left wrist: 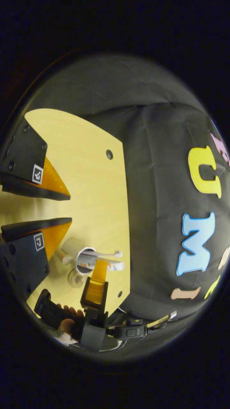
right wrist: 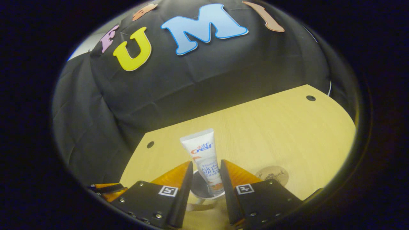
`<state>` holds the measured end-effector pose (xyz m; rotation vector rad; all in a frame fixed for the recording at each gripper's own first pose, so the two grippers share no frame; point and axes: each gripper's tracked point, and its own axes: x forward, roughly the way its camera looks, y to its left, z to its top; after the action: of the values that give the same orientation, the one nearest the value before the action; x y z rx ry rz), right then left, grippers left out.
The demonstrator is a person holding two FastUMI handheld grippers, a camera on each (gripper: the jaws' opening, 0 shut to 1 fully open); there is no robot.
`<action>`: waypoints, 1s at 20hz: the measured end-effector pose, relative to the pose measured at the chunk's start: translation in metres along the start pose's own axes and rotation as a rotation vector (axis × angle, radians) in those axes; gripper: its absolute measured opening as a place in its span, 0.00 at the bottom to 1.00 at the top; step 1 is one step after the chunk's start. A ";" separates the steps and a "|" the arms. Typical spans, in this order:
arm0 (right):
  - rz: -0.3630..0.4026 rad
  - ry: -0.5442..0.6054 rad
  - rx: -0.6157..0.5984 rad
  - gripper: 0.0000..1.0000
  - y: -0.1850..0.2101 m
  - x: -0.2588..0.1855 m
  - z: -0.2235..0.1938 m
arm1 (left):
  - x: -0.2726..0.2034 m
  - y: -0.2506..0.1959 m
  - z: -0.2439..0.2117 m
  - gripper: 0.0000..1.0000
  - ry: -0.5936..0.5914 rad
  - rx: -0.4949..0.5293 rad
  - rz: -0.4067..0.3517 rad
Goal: Put the toothbrush and toothpaste on the desktop into the cup, then pick up the cup and place it on the coaster on the desktop.
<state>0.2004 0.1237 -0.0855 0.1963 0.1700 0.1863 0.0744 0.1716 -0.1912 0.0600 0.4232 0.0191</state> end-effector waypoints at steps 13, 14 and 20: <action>-0.093 -0.102 0.174 0.54 -0.086 -0.075 0.036 | 0.016 -0.092 0.005 0.62 0.154 0.125 -0.260; -0.110 -0.104 0.183 0.54 -0.095 -0.080 0.035 | 0.021 -0.098 0.001 0.62 0.182 0.136 -0.278; -0.194 -0.120 0.244 0.54 -0.143 -0.103 0.029 | 0.051 -0.112 -0.030 0.57 0.370 0.192 -0.304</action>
<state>0.1299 -0.0397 -0.0719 0.4311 0.0911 -0.0402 0.1096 0.0629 -0.2464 0.1818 0.7997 -0.3145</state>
